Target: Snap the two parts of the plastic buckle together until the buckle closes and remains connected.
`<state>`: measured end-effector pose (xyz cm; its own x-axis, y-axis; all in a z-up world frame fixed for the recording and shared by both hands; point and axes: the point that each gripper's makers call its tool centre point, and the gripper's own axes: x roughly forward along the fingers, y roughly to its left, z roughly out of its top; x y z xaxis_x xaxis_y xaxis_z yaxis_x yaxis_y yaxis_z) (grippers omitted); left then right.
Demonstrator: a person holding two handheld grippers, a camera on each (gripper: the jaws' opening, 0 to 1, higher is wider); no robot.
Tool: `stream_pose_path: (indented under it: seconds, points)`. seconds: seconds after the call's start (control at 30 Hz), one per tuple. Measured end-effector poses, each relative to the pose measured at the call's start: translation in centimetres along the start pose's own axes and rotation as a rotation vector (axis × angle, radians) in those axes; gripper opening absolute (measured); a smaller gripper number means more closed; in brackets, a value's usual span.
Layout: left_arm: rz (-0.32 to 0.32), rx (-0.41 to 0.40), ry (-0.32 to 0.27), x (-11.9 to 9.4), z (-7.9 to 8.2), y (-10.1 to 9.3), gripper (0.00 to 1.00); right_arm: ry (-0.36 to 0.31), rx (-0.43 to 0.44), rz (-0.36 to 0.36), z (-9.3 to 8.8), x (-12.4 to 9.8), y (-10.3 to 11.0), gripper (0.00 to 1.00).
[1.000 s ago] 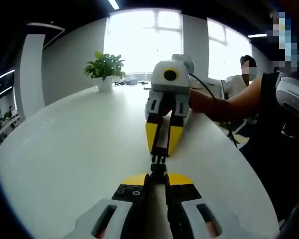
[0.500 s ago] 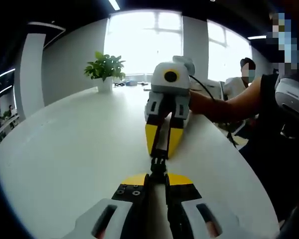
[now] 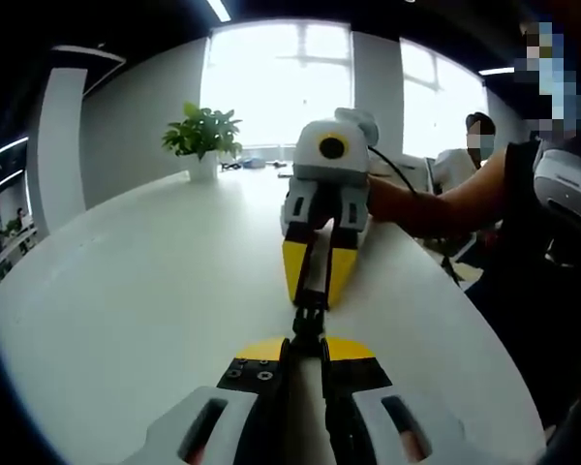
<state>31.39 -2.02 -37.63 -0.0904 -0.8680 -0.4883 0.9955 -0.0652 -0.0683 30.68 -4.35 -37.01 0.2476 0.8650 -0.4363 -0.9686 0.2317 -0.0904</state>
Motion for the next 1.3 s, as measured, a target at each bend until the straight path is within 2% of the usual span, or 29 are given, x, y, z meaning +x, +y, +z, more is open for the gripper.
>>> stream_pose_path:
  seconds: [1.2, 1.3]
  points:
    - [-0.005, 0.016, -0.010, 0.32, 0.13, -0.33, 0.11, 0.003, -0.019, 0.003, 0.14, 0.12, 0.09, 0.11]
    - [-0.020, 0.028, -0.017, 0.63, 0.30, -0.66, 0.11, -0.004, -0.027, 0.022, 0.23, 0.26, 0.58, 0.11]
